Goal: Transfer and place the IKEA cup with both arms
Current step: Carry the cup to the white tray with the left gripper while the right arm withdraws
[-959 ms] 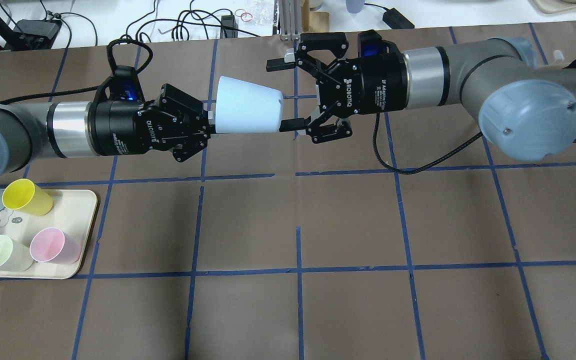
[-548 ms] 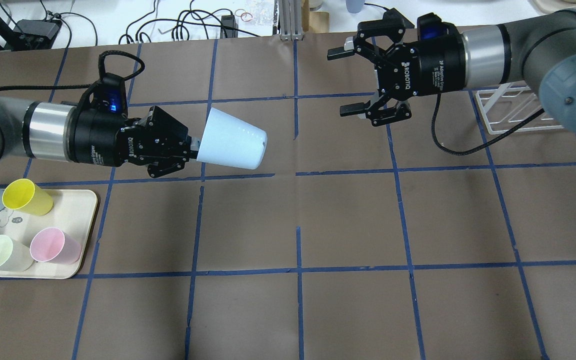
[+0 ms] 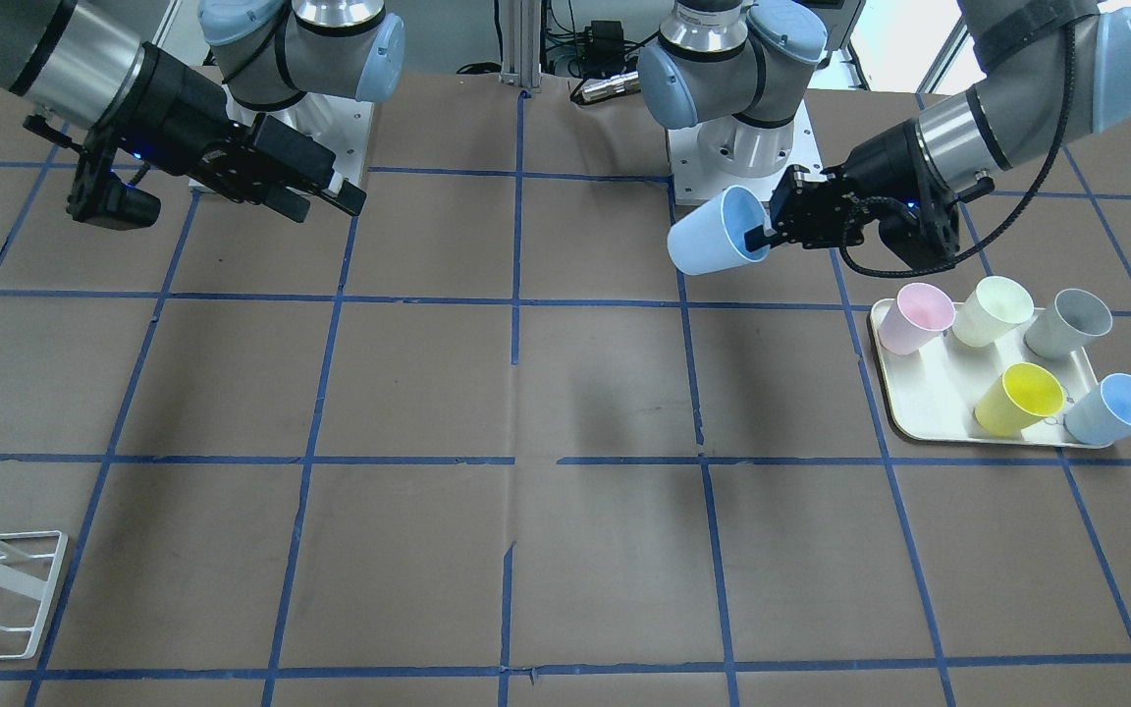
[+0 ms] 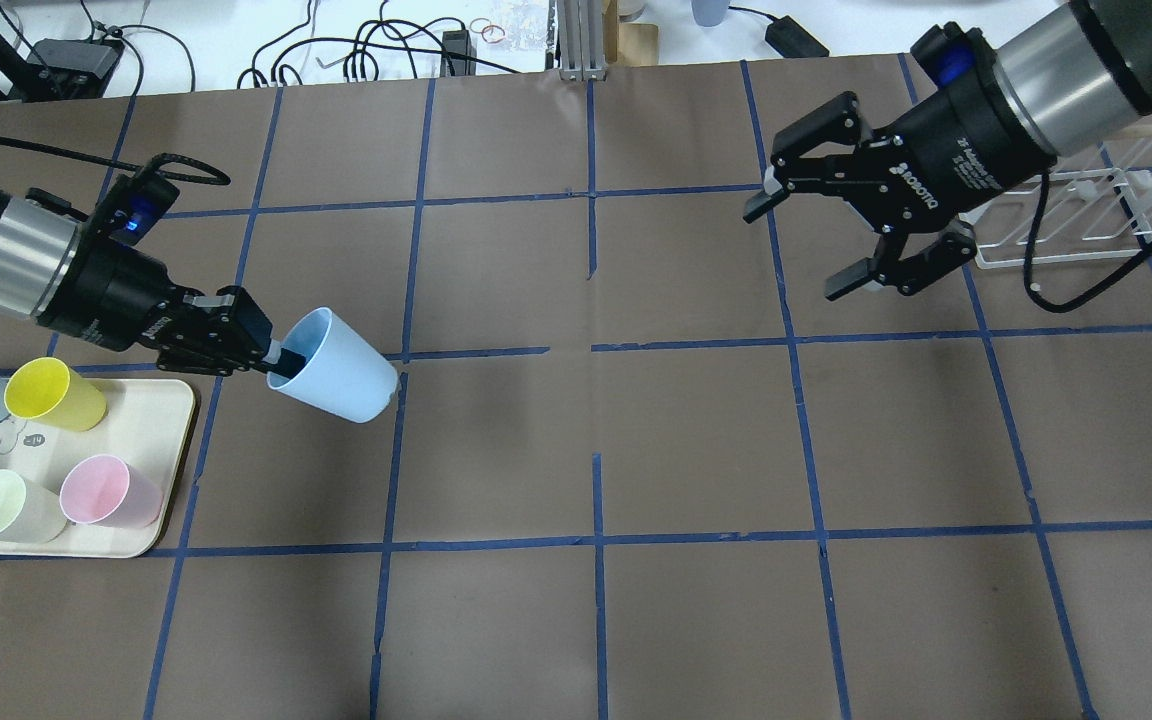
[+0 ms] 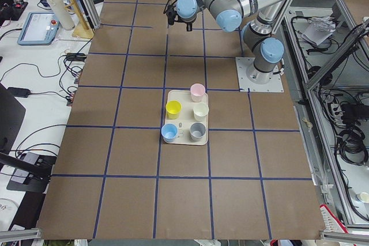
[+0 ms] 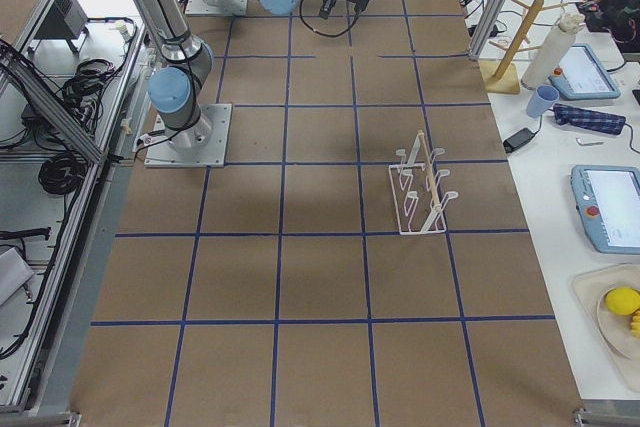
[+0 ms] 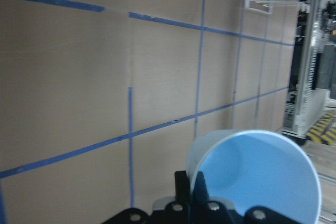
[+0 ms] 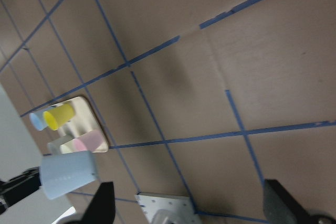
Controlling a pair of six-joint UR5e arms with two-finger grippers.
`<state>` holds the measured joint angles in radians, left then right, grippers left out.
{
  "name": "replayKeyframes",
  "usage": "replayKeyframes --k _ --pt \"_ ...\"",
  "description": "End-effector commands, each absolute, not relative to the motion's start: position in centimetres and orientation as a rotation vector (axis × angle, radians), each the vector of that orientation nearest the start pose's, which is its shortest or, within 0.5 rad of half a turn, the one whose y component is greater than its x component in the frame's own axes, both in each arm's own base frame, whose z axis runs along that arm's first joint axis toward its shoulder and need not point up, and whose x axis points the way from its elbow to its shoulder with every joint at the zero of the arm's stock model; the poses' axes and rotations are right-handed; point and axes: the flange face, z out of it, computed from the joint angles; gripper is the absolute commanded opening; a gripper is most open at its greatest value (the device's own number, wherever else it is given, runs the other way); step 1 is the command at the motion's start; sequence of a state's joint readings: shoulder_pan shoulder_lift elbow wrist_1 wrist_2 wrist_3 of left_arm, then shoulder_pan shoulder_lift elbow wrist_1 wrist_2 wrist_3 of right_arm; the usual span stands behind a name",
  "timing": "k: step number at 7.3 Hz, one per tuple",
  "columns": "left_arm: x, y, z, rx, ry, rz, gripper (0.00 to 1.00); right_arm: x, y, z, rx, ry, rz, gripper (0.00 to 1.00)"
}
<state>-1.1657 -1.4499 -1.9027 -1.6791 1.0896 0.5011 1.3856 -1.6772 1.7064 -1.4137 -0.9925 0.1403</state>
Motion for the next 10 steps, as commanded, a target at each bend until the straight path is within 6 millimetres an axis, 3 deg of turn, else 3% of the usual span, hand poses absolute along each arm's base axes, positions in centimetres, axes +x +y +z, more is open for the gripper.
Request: replayKeyframes --k 1,2,4,5,6,7,8,10 --pt "3.1 -45.4 38.0 -0.093 -2.855 0.0 0.0 9.6 -42.5 49.1 0.448 2.805 0.145 1.0" --pt "6.2 -46.4 36.8 -0.103 -2.931 0.025 0.0 10.0 -42.5 49.4 0.394 2.942 0.067 1.0" --pt "14.5 -48.4 32.9 -0.193 -2.965 0.13 0.0 11.3 -42.4 47.9 0.312 3.077 0.058 1.0" --pt "16.6 -49.3 30.4 -0.187 -2.978 0.118 0.0 11.2 -42.5 46.8 0.31 3.095 0.045 1.0" --pt "18.2 -50.1 28.4 -0.327 -3.048 0.092 0.0 11.1 -42.9 46.3 0.3 3.097 -0.014 1.0" --pt "20.0 -50.0 26.4 -0.451 -3.015 0.075 0.0 11.1 -42.8 45.6 0.305 3.099 0.002 1.0" --pt "23.0 -49.3 24.8 -0.426 -2.997 0.055 0.0 11.2 -42.7 45.7 0.301 3.103 -0.02 1.0" --pt "23.6 -49.2 23.6 -0.391 -2.989 0.038 0.0 13.0 -41.8 46.2 0.254 3.091 -0.032 1.0"
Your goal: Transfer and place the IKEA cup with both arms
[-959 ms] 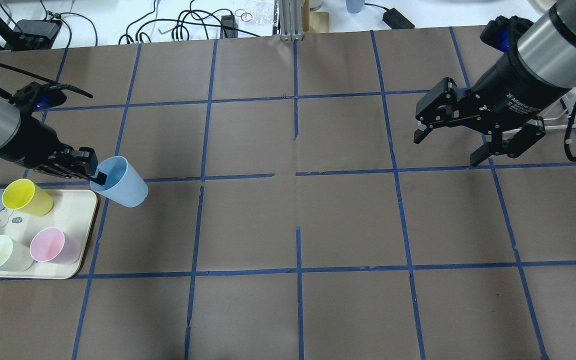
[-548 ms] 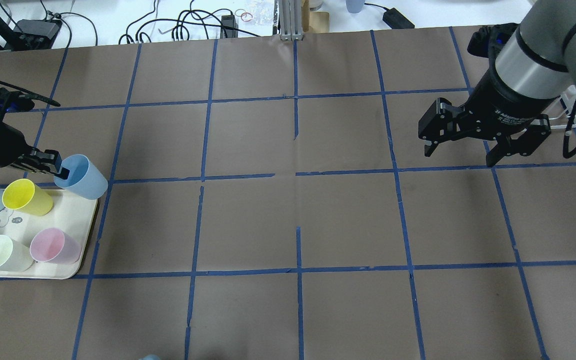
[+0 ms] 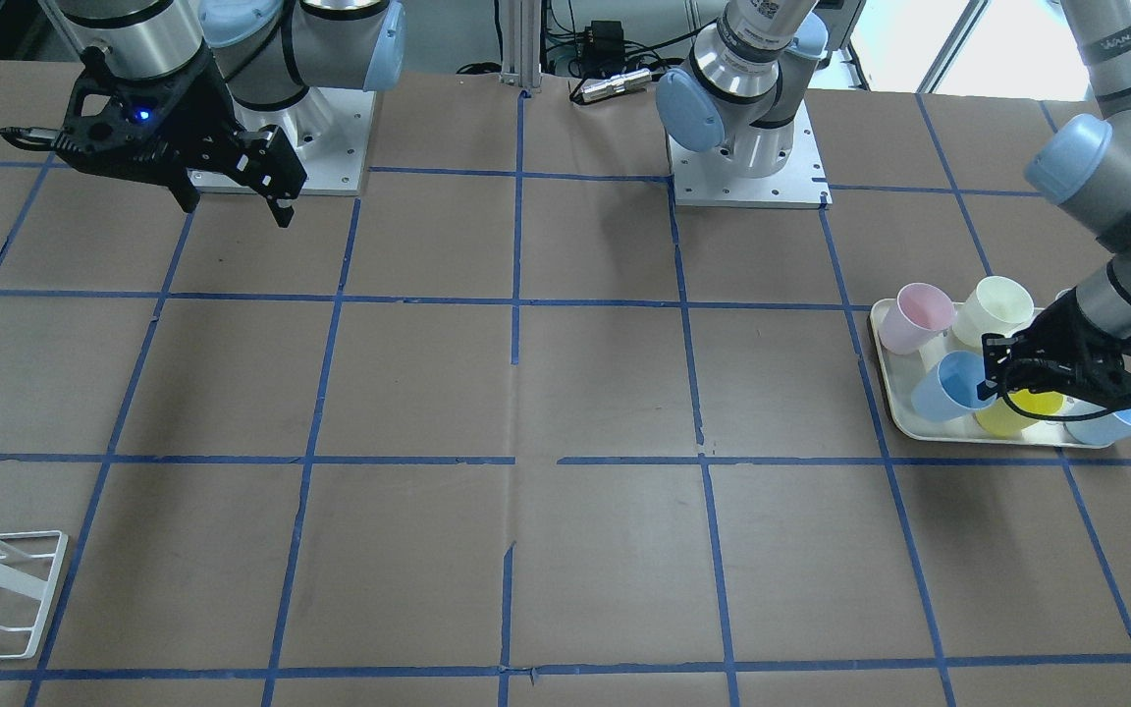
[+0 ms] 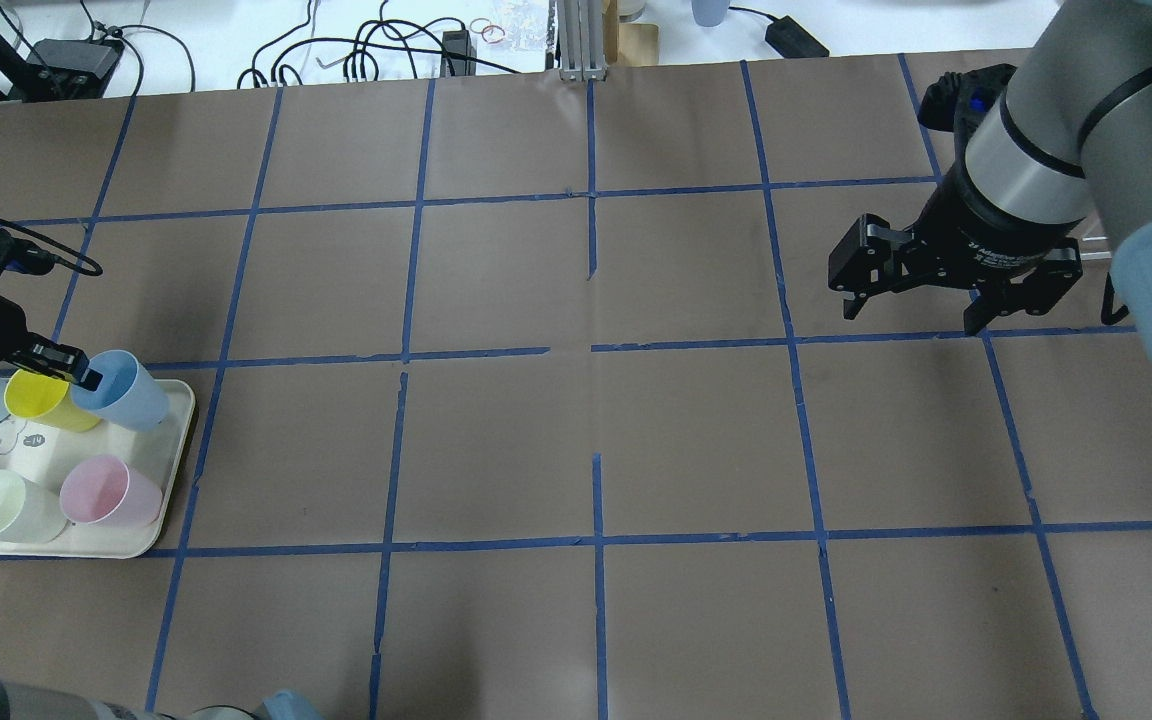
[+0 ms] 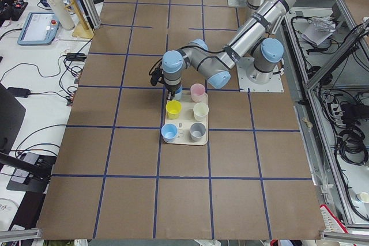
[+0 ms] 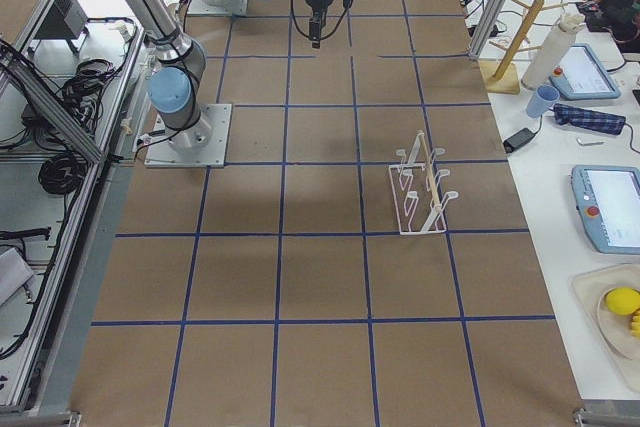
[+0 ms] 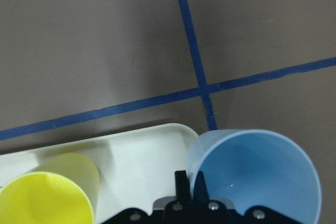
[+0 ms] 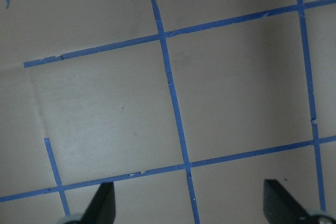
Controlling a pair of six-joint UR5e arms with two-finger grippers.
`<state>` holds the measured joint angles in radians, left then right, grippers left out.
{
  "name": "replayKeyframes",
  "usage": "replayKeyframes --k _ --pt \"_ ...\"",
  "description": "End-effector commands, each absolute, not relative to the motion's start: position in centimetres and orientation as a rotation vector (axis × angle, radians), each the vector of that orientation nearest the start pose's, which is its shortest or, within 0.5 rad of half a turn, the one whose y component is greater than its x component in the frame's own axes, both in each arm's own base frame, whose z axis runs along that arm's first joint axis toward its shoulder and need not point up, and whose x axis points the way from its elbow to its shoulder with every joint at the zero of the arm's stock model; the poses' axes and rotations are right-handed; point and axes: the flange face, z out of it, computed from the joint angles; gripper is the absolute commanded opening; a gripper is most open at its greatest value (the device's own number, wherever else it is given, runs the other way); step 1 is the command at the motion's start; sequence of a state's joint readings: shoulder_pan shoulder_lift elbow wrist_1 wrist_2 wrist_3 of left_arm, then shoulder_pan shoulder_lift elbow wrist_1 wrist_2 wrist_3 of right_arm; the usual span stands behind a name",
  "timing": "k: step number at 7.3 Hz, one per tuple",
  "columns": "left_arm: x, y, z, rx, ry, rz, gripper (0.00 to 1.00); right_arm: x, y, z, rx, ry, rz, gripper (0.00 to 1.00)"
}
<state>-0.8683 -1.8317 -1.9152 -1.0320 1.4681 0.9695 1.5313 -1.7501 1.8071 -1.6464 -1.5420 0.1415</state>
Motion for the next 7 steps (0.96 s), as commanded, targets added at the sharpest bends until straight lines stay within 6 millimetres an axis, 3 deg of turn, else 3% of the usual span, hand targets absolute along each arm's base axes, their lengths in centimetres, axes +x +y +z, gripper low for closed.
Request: replayKeyframes --k 1,7 --pt "23.4 -49.2 23.5 0.423 3.245 -0.037 0.0 14.0 -41.6 46.2 0.214 3.095 -0.034 1.0" --pt "22.6 -49.3 23.7 0.416 3.255 -0.028 0.0 13.3 -41.9 47.3 0.212 3.111 -0.06 1.0"
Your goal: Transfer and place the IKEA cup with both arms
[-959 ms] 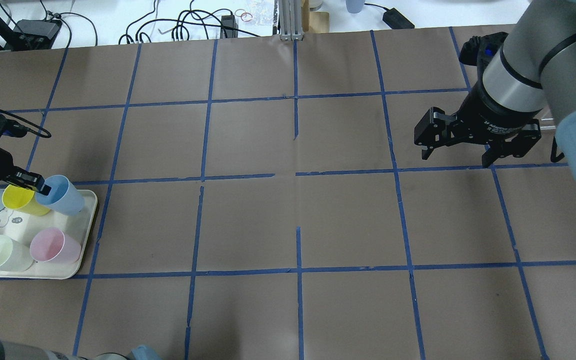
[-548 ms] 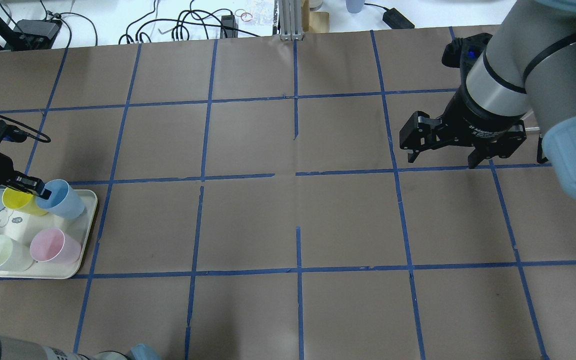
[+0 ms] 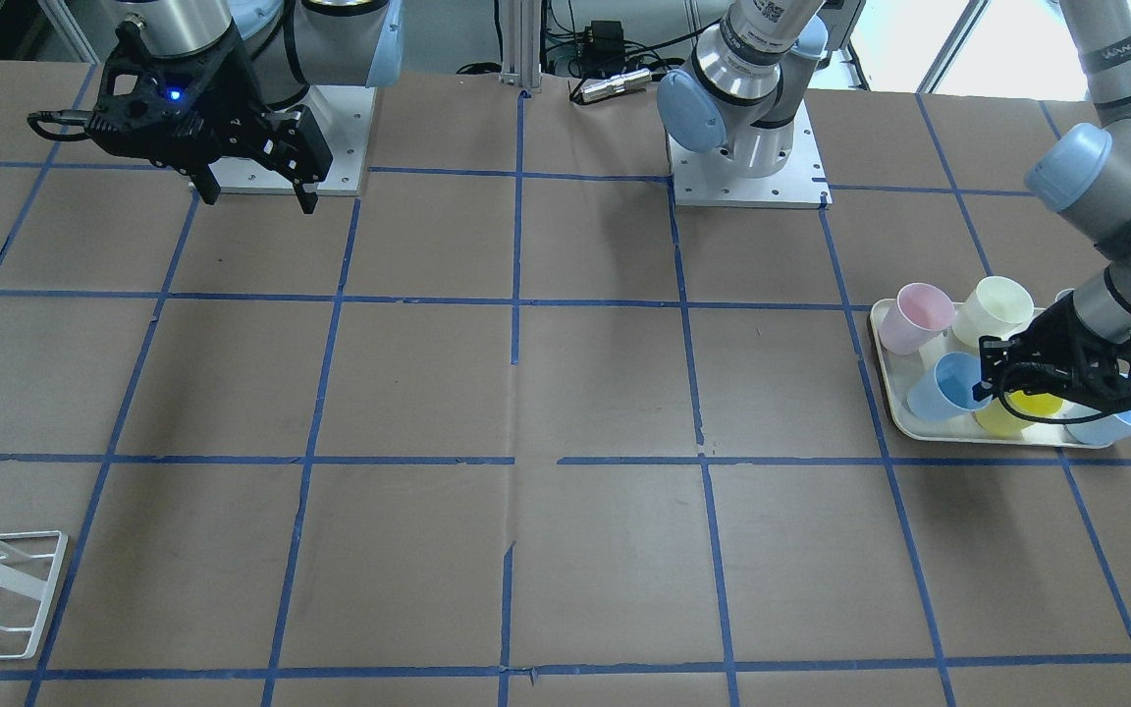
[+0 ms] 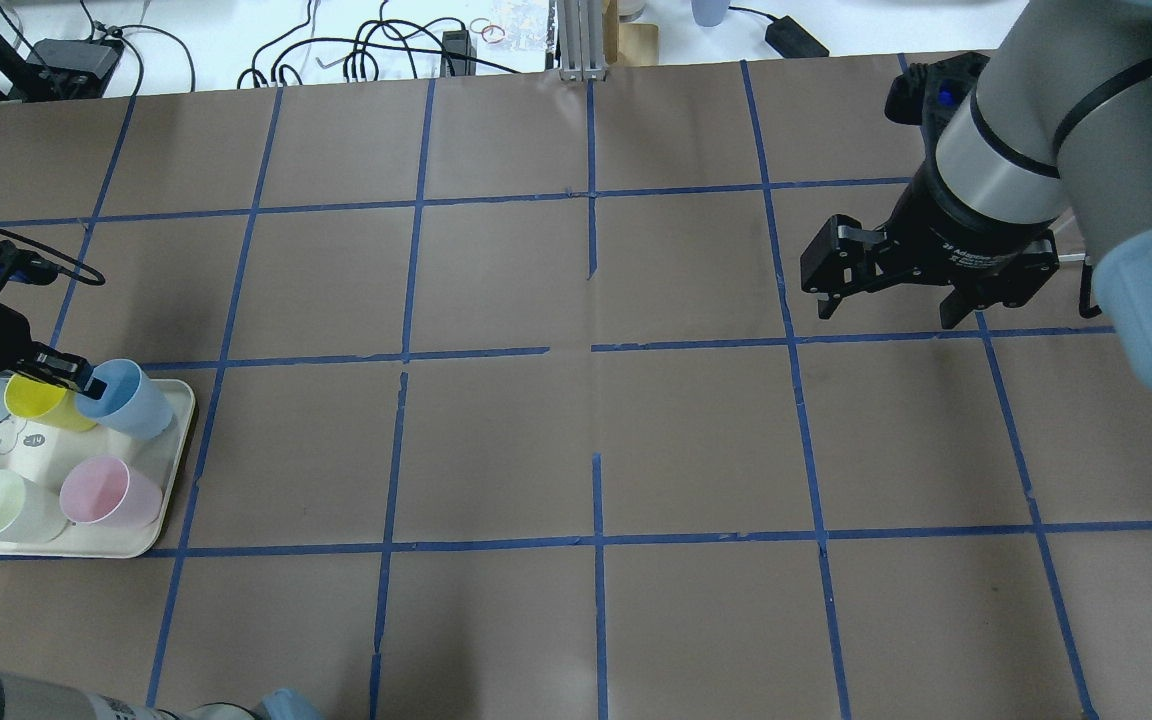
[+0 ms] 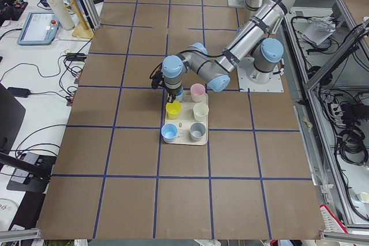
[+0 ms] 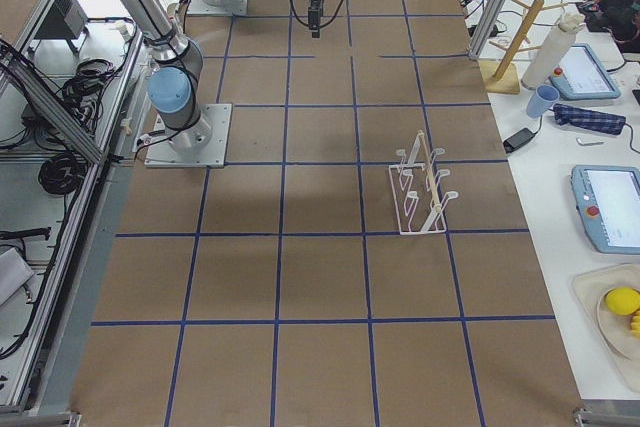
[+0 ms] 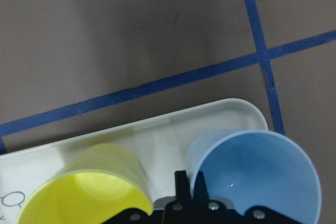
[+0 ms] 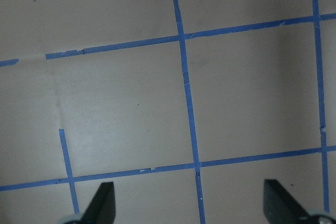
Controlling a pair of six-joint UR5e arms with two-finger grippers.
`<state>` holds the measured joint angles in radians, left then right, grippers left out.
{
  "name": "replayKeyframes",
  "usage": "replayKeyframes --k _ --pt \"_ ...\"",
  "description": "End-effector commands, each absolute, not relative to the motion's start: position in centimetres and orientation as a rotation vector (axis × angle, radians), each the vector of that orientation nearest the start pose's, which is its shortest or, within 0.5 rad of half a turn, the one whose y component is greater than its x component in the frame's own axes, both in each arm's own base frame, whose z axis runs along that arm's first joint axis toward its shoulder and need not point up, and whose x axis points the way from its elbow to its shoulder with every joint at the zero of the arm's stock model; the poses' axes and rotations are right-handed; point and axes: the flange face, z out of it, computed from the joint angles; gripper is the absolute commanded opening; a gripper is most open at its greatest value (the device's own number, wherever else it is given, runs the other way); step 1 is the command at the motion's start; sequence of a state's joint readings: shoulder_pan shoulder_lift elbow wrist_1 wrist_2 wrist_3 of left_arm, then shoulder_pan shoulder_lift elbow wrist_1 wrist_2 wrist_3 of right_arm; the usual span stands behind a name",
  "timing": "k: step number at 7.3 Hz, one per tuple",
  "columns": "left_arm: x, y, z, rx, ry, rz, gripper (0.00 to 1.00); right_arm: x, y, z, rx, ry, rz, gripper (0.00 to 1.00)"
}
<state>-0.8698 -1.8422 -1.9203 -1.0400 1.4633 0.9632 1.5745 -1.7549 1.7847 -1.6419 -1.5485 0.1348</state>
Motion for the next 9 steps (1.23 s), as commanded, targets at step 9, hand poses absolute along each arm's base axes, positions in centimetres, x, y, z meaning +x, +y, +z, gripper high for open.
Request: replayKeyframes --k 9 --pt "22.04 -49.42 23.25 0.409 3.266 -0.011 0.0 12.28 -42.27 47.38 0.171 3.111 -0.066 1.0"
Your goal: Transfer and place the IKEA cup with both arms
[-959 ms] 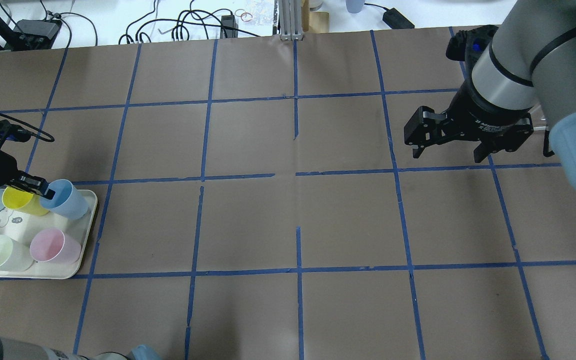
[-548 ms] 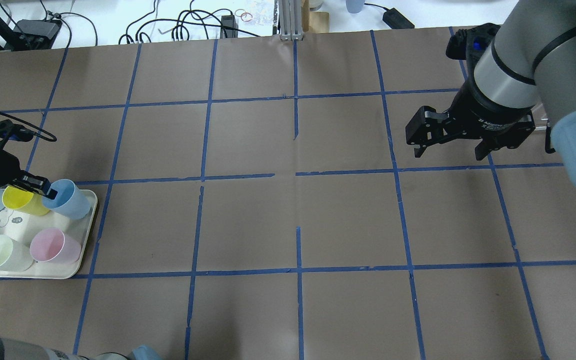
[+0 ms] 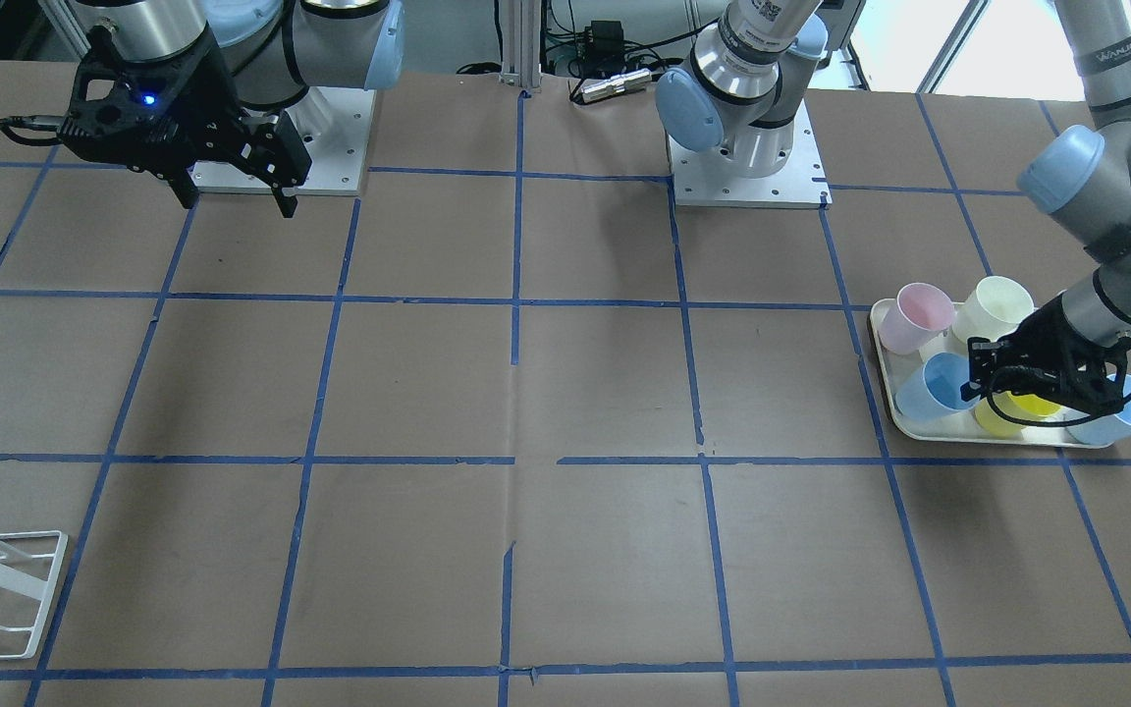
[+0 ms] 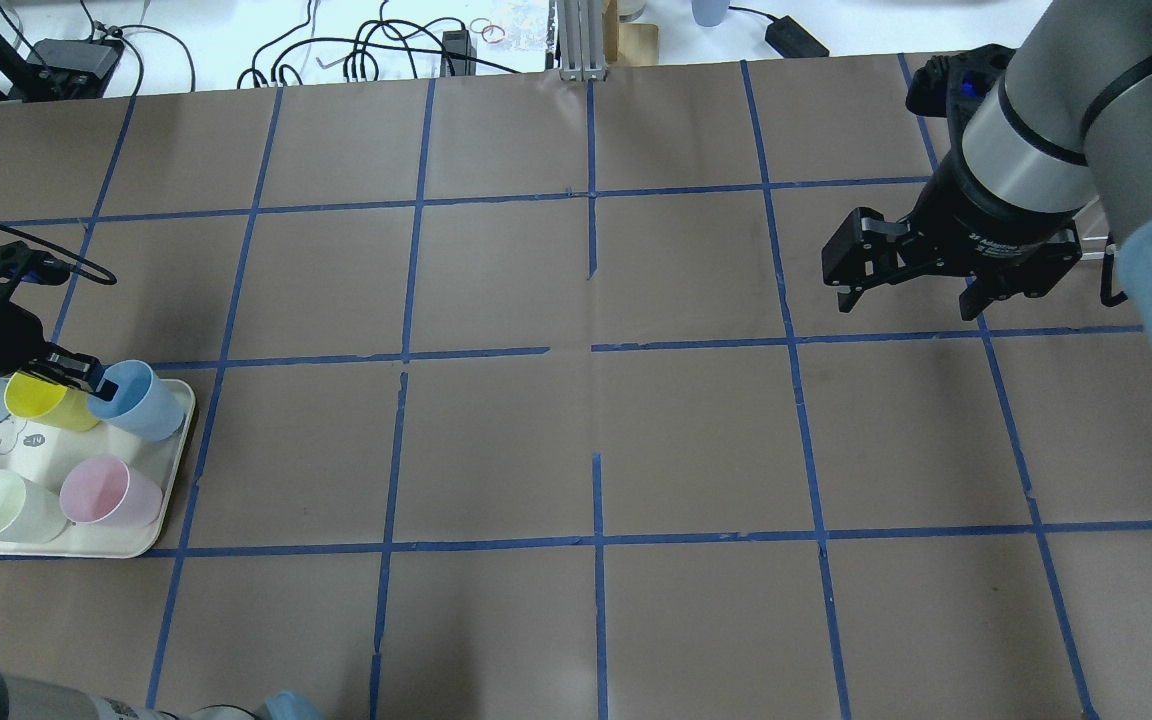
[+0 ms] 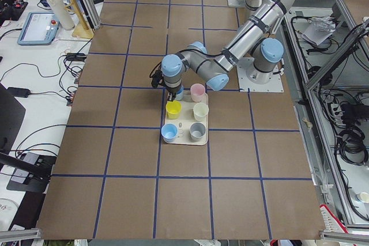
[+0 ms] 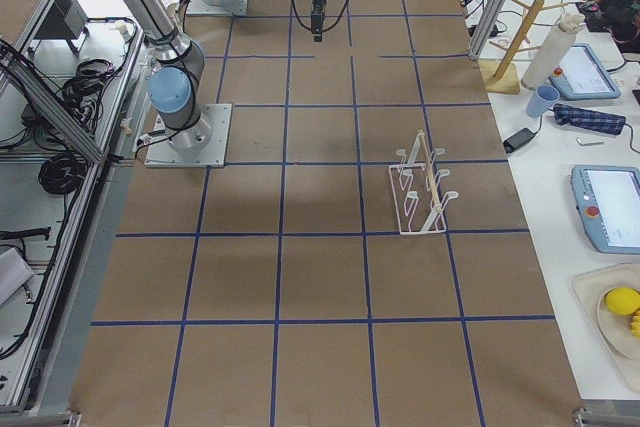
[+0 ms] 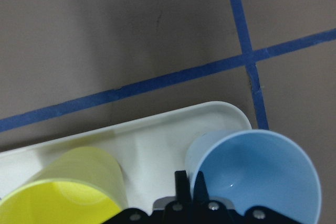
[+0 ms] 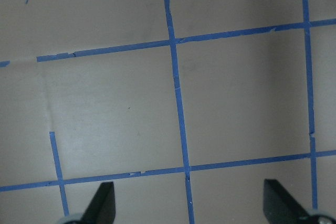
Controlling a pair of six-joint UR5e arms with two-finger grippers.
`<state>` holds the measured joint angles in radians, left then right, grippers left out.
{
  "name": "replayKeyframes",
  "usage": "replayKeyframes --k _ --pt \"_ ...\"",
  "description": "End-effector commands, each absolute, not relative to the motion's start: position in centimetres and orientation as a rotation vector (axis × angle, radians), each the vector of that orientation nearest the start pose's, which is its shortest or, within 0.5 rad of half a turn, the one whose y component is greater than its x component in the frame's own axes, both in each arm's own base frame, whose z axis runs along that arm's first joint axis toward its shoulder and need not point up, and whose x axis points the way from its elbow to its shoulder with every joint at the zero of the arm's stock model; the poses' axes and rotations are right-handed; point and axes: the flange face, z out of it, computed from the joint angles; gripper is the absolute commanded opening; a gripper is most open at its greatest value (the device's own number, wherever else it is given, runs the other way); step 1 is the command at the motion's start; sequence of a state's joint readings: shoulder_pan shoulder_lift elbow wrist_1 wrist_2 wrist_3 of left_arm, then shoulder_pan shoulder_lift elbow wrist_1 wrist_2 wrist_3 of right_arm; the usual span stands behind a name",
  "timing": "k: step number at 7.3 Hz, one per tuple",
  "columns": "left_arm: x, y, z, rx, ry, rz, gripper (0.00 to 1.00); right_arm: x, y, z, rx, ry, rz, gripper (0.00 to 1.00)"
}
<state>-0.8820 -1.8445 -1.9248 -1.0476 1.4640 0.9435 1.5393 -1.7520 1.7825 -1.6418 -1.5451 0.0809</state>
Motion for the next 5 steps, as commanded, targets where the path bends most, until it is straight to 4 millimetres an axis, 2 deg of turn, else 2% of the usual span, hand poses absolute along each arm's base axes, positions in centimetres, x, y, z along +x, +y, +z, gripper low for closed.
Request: replayKeyframes --k 1,2,3,4,5 --pt "21.96 -49.45 23.25 0.411 3.265 -0.011 0.0 12.43 -42.27 47.44 0.181 3.114 -0.075 1.0" --pt "21.9 -49.45 23.23 0.414 3.264 -0.005 0.01 12.45 -42.26 47.6 0.183 3.112 -0.082 1.0" --pt "21.89 -49.47 23.15 0.414 3.266 -0.005 0.4 12.45 -42.22 47.68 0.183 3.112 -0.087 1.0" --pt "21.85 -49.42 23.08 0.414 3.268 -0.002 0.46 12.45 -42.25 47.77 0.183 3.111 -0.092 1.0" --pt "21.86 -49.43 23.11 0.414 3.269 0.0 0.49 12.45 -42.3 47.71 0.183 3.112 -0.09 1.0"
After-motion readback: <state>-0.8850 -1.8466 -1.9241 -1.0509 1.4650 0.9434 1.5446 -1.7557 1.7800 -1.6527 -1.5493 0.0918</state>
